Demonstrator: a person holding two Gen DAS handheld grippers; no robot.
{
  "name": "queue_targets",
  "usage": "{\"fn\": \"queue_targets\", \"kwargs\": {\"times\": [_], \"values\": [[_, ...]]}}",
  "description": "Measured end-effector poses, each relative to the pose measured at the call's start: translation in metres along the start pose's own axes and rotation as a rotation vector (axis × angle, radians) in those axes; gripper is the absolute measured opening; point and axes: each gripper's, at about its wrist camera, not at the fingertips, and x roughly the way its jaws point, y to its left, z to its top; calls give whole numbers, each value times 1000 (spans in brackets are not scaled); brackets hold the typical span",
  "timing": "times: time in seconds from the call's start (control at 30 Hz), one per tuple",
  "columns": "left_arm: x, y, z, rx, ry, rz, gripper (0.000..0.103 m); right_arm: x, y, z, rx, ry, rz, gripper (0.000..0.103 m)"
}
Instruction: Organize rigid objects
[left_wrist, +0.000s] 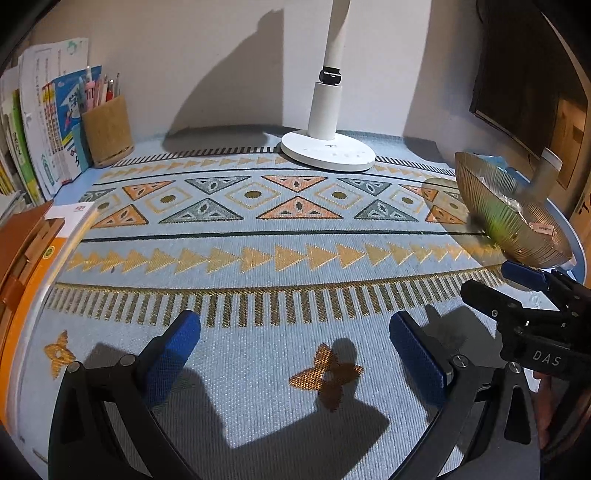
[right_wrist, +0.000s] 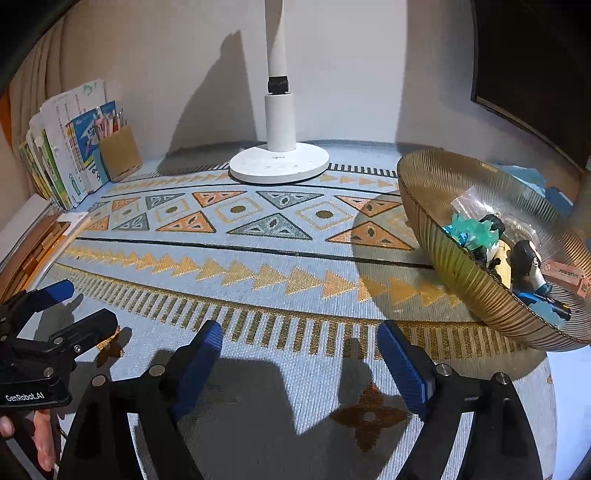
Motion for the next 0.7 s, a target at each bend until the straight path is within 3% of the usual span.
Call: {"fn": "queue_targets", "kwargs": {"times": [0.57, 0.7], "values": [[4, 1, 1, -7, 20, 7, 102, 7, -5, 0, 13, 38, 16, 85], [11, 12, 2, -59, 55, -3, 102, 9, -4, 0, 12, 53, 26, 85]]}}
